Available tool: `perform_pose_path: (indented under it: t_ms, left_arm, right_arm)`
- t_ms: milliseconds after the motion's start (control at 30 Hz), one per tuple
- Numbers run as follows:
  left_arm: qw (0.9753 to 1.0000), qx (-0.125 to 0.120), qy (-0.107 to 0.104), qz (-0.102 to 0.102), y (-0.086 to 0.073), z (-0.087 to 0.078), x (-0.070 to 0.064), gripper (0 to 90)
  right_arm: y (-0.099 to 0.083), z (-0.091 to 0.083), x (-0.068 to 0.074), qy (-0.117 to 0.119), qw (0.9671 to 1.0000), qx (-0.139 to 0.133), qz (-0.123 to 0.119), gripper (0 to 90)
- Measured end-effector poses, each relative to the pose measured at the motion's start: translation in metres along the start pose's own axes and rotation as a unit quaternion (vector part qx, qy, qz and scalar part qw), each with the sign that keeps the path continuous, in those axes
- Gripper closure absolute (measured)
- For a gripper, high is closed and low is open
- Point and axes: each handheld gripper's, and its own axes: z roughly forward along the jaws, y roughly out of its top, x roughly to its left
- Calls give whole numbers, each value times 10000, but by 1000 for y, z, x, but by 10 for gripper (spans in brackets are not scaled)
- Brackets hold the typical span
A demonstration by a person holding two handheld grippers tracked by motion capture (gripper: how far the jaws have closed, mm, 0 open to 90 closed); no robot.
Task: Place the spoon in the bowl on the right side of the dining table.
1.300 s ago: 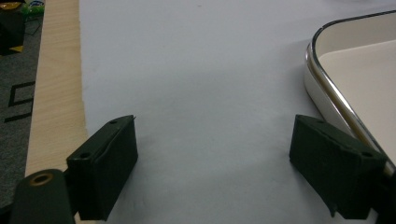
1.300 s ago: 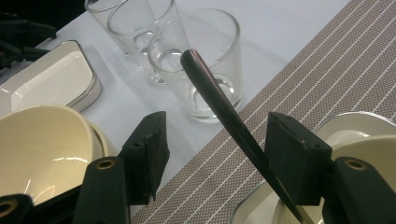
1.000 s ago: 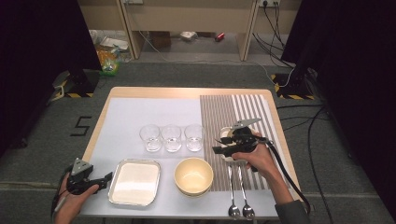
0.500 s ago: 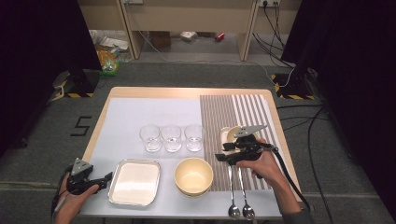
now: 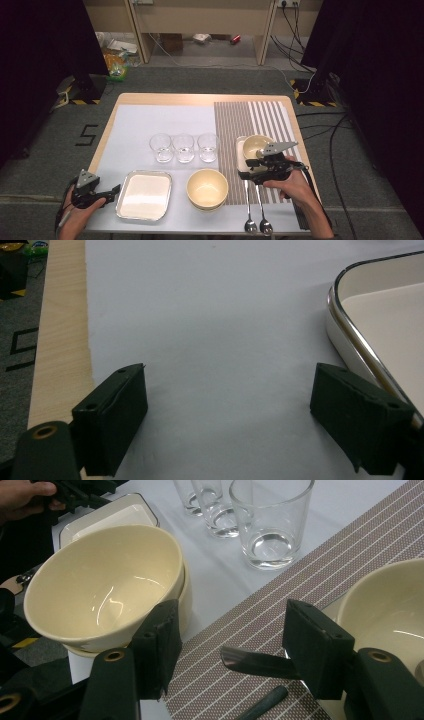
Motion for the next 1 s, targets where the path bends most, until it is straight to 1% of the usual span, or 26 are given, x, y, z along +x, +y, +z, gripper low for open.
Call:
perform_pose_path:
  t_ms: [33,133,200,233,267,333,400,567,633,767,867,967,1000]
  left_arm:
    - [10000,0,-2,-1,0,0,0,145]
    - [10000,0,-3,1,0,0,0,145]
    - [10000,-25,1,-7,0,0,0,145]
    - [10000,-3,-23,-6,0,0,1,145]
    - [10000,2,-27,-8,0,0,1,145]
    - [10000,-45,1,-11,0,1,0,145]
    - [10000,11,-33,-4,0,0,1,145]
    - [10000,6,-46,-12,0,0,1,145]
    - [10000,7,-48,-12,0,0,1,145]
    - [10000,5,-48,-11,0,0,1,145]
    - [10000,1,-51,-12,0,0,1,146]
    - [10000,6,-48,-11,0,0,1,145]
    - [10000,6,-47,-11,0,0,1,145]
  right_arm:
    - [-1,-1,1,4,10000,-10,18,407]
    - [-3,-4,1,-32,10000,72,-51,408]
    - [-4,-7,0,-31,10000,41,13,411]
    - [-5,-8,0,-50,10000,31,-7,411]
    - [-6,-9,0,-66,10000,40,24,411]
    - [-7,-10,-1,-75,10000,46,36,411]
    - [-8,-11,-1,-110,9999,54,23,412]
    - [-10,-15,-2,-101,9999,81,-7,410]
    - [-11,-17,-3,-114,9999,71,49,412]
    - [-14,-21,-5,-144,9998,82,75,411]
    - [-15,-26,-4,-177,9998,45,105,408]
    - [-14,-31,-4,-216,9996,-67,142,406]
    - [-14,-33,-4,-264,9995,-102,143,405]
